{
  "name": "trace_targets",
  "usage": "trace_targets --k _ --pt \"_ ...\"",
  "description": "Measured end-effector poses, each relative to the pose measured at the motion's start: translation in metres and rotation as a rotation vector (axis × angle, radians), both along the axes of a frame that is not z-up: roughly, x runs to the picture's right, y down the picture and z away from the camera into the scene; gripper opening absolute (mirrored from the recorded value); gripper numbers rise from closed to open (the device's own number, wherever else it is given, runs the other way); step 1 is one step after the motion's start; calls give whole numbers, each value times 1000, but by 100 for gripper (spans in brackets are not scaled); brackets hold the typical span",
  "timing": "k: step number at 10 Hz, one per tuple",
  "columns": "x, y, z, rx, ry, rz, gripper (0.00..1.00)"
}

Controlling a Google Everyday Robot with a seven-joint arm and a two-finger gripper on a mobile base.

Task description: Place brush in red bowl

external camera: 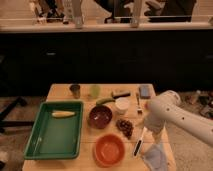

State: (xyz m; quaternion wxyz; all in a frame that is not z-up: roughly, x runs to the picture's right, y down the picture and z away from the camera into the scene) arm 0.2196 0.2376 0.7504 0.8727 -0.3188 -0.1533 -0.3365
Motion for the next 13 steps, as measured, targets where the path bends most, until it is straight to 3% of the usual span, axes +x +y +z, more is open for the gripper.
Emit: trace_targets --k 4,7,13 --pt "1 14 12 -1 32 -4 80" --pt "7 16 10 18 26 16 80" --pt "5 23 17 -17 27 -9 80"
